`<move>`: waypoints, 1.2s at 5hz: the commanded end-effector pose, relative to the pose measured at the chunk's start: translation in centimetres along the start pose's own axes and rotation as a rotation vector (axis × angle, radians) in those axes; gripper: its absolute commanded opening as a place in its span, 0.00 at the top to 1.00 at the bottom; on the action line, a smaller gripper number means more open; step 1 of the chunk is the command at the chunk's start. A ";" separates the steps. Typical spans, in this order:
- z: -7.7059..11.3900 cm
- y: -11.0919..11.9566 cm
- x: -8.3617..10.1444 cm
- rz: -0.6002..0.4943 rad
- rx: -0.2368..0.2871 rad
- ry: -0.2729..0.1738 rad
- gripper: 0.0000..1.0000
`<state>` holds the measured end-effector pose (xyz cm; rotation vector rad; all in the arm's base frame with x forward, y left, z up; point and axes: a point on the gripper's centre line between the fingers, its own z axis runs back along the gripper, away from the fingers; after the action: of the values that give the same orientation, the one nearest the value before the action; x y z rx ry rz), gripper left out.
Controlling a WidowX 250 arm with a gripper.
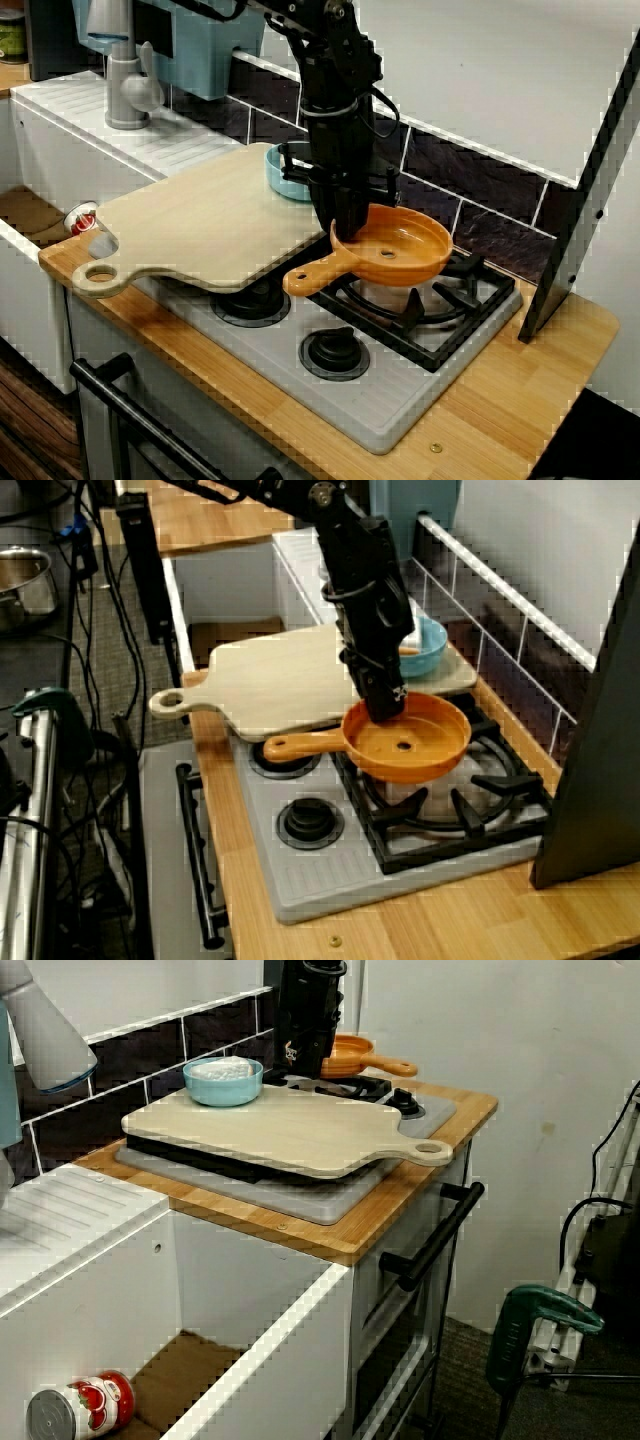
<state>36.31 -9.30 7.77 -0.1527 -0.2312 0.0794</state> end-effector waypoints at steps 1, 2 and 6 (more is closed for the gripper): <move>4.8 0.4 1.7 0.002 -0.041 -0.105 1.00; 5.8 0.7 1.7 0.006 -0.051 -0.116 1.00; 9.0 2.0 1.3 0.025 -0.084 -0.145 1.00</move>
<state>35.44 -6.68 13.80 -0.2262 -0.3055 0.1056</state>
